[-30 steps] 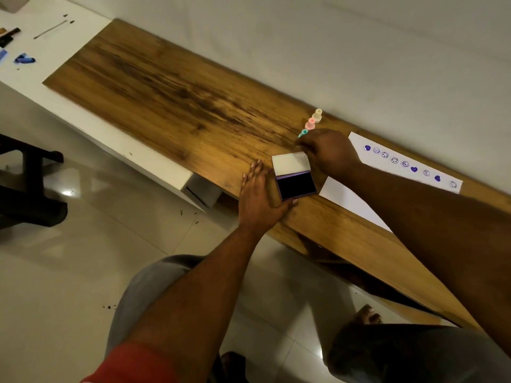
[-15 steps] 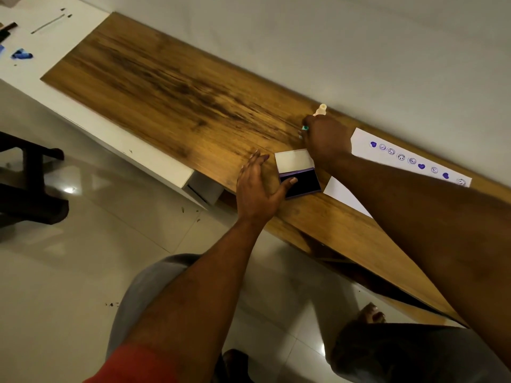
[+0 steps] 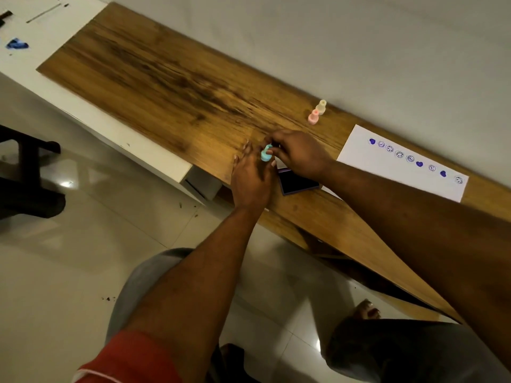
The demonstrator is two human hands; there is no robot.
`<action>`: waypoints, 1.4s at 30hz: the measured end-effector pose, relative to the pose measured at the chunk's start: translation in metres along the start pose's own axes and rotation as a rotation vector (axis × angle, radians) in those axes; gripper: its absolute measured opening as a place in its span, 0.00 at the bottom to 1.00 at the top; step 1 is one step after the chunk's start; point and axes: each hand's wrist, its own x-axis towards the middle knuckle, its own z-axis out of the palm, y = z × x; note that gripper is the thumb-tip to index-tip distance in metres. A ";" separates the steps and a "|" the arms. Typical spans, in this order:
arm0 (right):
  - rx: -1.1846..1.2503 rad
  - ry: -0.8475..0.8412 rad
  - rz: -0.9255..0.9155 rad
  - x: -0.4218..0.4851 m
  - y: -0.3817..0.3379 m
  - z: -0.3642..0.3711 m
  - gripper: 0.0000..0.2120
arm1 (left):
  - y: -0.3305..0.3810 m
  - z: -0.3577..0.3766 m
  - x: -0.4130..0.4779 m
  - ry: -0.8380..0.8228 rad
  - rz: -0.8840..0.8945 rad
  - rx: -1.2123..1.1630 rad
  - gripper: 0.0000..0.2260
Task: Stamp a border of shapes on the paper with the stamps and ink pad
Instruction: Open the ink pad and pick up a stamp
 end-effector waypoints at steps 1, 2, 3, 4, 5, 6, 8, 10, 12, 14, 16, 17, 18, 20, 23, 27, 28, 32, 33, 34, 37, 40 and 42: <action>0.002 -0.005 -0.007 -0.002 -0.001 0.000 0.12 | 0.000 0.000 0.000 0.000 0.002 0.007 0.22; 0.000 -0.008 -0.010 -0.004 -0.002 0.000 0.12 | 0.000 0.000 0.000 -0.001 -0.001 0.015 0.21; -0.015 -0.005 -0.007 -0.005 -0.002 -0.001 0.13 | 0.000 0.000 0.000 -0.001 -0.004 0.023 0.21; -0.051 0.002 0.002 -0.006 -0.002 -0.002 0.15 | -0.001 0.000 0.000 0.002 -0.004 0.028 0.20; -0.108 0.013 0.017 -0.006 -0.002 -0.004 0.17 | -0.001 0.000 0.001 0.007 -0.001 0.031 0.20; -0.180 0.026 0.032 -0.006 -0.002 -0.005 0.20 | -0.001 0.001 0.001 0.011 0.001 0.027 0.20; -0.321 0.041 0.035 -0.005 -0.003 -0.008 0.25 | -0.001 0.002 0.000 0.017 0.002 0.009 0.20; -0.421 -0.005 0.011 -0.003 -0.004 -0.010 0.28 | 0.000 0.004 -0.001 0.023 -0.004 0.001 0.20; -0.472 -0.093 0.006 -0.002 -0.005 -0.010 0.29 | -0.002 0.006 -0.003 0.020 -0.003 0.003 0.18; -0.464 -0.158 0.008 -0.001 -0.005 -0.008 0.27 | -0.005 0.007 -0.004 0.013 -0.001 -0.005 0.16; -0.457 -0.183 0.007 -0.001 -0.006 -0.006 0.26 | -0.007 0.008 -0.004 0.006 -0.011 -0.025 0.16; -0.457 -0.187 0.010 -0.001 -0.007 -0.006 0.25 | -0.008 0.008 -0.004 0.007 -0.018 -0.031 0.16; -0.457 -0.188 0.012 -0.001 -0.008 -0.005 0.25 | -0.008 0.008 -0.004 0.009 -0.025 -0.034 0.16; -0.461 -0.181 -0.002 -0.002 -0.007 -0.004 0.24 | -0.009 0.009 -0.004 0.012 -0.036 -0.036 0.15; -0.487 -0.156 -0.068 -0.003 -0.004 -0.001 0.22 | -0.010 0.009 -0.004 0.003 -0.062 -0.039 0.15; -0.515 -0.127 -0.158 -0.002 -0.001 0.001 0.18 | -0.010 0.008 -0.003 0.005 -0.077 -0.051 0.14; -0.519 -0.123 -0.173 -0.002 -0.001 0.001 0.17 | -0.010 0.008 -0.003 0.005 -0.077 -0.055 0.14; -0.537 -0.149 -0.195 -0.002 0.003 -0.001 0.15 | -0.011 0.010 -0.003 -0.007 -0.074 -0.059 0.13; -0.542 -0.157 -0.195 -0.002 0.004 -0.002 0.15 | -0.012 0.010 -0.002 -0.009 -0.072 -0.054 0.13; -0.538 -0.156 -0.195 -0.003 0.005 -0.003 0.15 | -0.014 0.010 -0.003 -0.012 -0.067 -0.047 0.13; -0.461 -0.119 -0.157 -0.008 0.007 -0.010 0.17 | -0.018 0.012 -0.003 -0.035 -0.056 -0.005 0.14; -0.413 -0.088 -0.070 -0.018 0.008 -0.016 0.22 | -0.021 0.013 -0.005 -0.039 -0.058 0.039 0.14; -0.427 -0.084 -0.037 -0.027 0.011 -0.020 0.23 | -0.021 0.012 -0.006 -0.038 -0.062 0.068 0.16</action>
